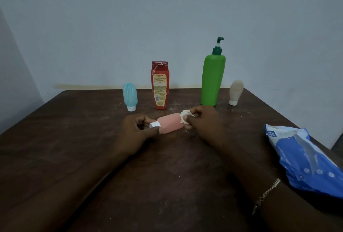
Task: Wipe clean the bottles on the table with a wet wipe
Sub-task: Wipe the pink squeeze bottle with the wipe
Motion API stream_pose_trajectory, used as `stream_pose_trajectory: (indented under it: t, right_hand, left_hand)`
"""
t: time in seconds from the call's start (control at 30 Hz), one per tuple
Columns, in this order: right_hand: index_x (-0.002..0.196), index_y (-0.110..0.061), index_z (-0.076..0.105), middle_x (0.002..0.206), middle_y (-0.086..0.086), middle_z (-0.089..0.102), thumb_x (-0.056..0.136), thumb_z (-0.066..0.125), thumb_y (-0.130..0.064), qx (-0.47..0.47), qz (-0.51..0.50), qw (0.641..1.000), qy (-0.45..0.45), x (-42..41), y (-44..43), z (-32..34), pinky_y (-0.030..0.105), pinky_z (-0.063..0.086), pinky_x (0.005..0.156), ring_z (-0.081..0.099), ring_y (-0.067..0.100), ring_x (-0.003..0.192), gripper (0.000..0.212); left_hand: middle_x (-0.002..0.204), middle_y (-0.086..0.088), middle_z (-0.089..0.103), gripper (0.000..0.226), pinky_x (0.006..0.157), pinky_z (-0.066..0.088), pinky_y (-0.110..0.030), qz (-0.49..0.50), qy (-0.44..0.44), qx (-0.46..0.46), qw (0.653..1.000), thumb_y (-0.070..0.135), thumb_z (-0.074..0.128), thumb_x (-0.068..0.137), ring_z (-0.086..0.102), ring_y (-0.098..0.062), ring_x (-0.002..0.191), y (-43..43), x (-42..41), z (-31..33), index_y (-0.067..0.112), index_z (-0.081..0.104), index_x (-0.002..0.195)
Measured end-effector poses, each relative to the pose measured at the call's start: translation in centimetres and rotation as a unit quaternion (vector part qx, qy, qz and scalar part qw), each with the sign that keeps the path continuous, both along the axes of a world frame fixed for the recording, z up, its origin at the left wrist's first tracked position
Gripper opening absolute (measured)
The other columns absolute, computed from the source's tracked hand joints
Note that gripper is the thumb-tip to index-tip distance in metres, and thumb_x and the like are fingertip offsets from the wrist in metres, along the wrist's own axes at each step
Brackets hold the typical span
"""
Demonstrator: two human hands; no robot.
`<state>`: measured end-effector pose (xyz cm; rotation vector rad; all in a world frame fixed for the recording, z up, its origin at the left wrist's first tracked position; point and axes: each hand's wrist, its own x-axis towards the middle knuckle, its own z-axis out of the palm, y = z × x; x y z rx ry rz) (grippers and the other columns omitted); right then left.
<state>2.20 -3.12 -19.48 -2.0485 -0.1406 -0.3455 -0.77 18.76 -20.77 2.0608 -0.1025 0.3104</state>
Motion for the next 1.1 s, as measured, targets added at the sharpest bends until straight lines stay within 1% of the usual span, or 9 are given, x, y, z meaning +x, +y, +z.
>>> stream_pose_trajectory:
  t: [0.1, 0.2, 0.37, 0.47, 0.53, 0.77, 0.93, 1.03, 1.1]
  right_hand:
    - [0.092, -0.010, 0.073, 0.081, 0.005, 0.075, 0.086, 0.073, -0.011, 0.045, 0.006, 0.999, 0.004, -0.1, 0.5, 0.0, 0.031, 0.062, 0.065, 0.073, 0.011, 0.064, 0.007]
    - [0.093, -0.007, 0.073, 0.082, 0.007, 0.075, 0.086, 0.073, -0.009, 0.071, 0.017, 0.997, 0.001, -0.5, 1.0, 0.2, 0.031, 0.062, 0.066, 0.074, 0.012, 0.065, 0.008]
    - [0.087, -0.020, 0.071, 0.079, -0.003, 0.073, 0.086, 0.072, -0.024, 0.004, 0.051, 0.998, -0.036, -1.4, 3.2, -0.4, 0.034, 0.062, 0.066, 0.072, 0.008, 0.068, 0.004]
    - [0.086, -0.025, 0.071, 0.075, -0.012, 0.066, 0.086, 0.070, -0.030, -0.107, 0.088, 0.983, -0.123, -2.3, 4.6, -0.7, 0.015, 0.044, 0.060, 0.059, -0.001, 0.066, 0.005]
    - [0.087, -0.023, 0.072, 0.074, -0.015, 0.061, 0.085, 0.072, -0.026, -0.134, 0.088, 0.973, -0.164, -2.6, 4.7, -0.5, 0.011, 0.034, 0.058, 0.053, -0.001, 0.065, 0.003]
    - [0.097, -0.020, 0.076, 0.083, -0.008, 0.073, 0.088, 0.070, -0.023, -0.047, 0.004, 0.995, -0.084, -0.7, 0.8, 0.4, 0.035, 0.060, 0.070, 0.068, 0.006, 0.071, 0.011]
    - [0.091, -0.020, 0.078, 0.074, -0.006, 0.074, 0.084, 0.073, -0.023, -0.016, -0.010, 0.998, -0.067, -0.2, 0.2, 0.2, 0.042, 0.061, 0.066, 0.070, 0.012, 0.064, 0.009]
    - [0.086, -0.022, 0.077, 0.074, -0.008, 0.073, 0.081, 0.074, -0.029, -0.019, 0.007, 0.997, -0.071, 0.0, 0.5, 0.0, 0.046, 0.060, 0.065, 0.070, 0.013, 0.064, 0.009]
    - [0.083, -0.022, 0.077, 0.071, -0.007, 0.073, 0.081, 0.075, -0.027, -0.024, 0.014, 0.997, -0.071, -0.1, 0.6, 0.0, 0.046, 0.060, 0.066, 0.070, 0.012, 0.063, 0.006]
  left_hand:
    - [0.091, 0.007, 0.074, 0.012, 0.073, 0.059, -0.029, 0.020, 0.014, -0.053, 0.998, 0.013, 0.082, 0.078, 0.071, -0.012, 0.083, 0.0, 0.0, 0.1, 0.016, 0.073, 0.085]
    - [0.089, 0.005, 0.075, 0.010, 0.074, 0.061, -0.035, 0.033, 0.029, -0.097, 0.994, 0.014, 0.081, 0.079, 0.072, -0.016, 0.081, 0.2, 0.2, 0.2, 0.013, 0.074, 0.086]
    - [0.080, -0.005, 0.075, 0.015, 0.071, 0.060, -0.040, 0.023, 0.033, -0.143, 0.989, 0.021, 0.081, 0.080, 0.070, -0.023, 0.073, 0.4, 0.2, 0.3, 0.009, 0.075, 0.085]
    - [0.078, -0.010, 0.074, 0.011, 0.071, 0.058, -0.037, 0.013, 0.034, -0.159, 0.987, 0.018, 0.076, 0.085, 0.069, -0.023, 0.073, 0.6, 0.1, 0.5, 0.007, 0.074, 0.084]
    - [0.078, -0.010, 0.075, 0.009, 0.072, 0.058, -0.037, 0.008, 0.038, -0.164, 0.986, 0.017, 0.074, 0.086, 0.069, -0.025, 0.074, 0.8, 0.1, 0.5, 0.008, 0.074, 0.084]
    - [0.083, 0.002, 0.076, 0.011, 0.075, 0.061, -0.040, -0.001, 0.033, -0.087, 0.996, 0.013, 0.081, 0.080, 0.072, -0.020, 0.074, 0.3, -0.1, 0.4, 0.012, 0.072, 0.086]
    - [0.088, 0.000, 0.075, 0.023, 0.072, 0.062, -0.036, -0.047, 0.005, -0.016, 0.999, 0.011, 0.080, 0.081, 0.074, -0.014, 0.076, -0.3, -0.7, 0.5, 0.016, 0.066, 0.097]
    - [0.104, 0.014, 0.067, 0.033, 0.077, 0.057, -0.029, -0.020, -0.026, 0.056, 0.998, 0.019, 0.085, 0.075, 0.066, -0.009, 0.089, -0.3, -0.5, 0.3, 0.030, 0.061, 0.095]
    - [0.107, 0.014, 0.065, 0.035, 0.081, 0.057, -0.033, -0.017, -0.029, 0.063, 0.997, 0.024, 0.087, 0.073, 0.062, -0.009, 0.097, -0.1, -0.2, 0.1, 0.033, 0.061, 0.095]
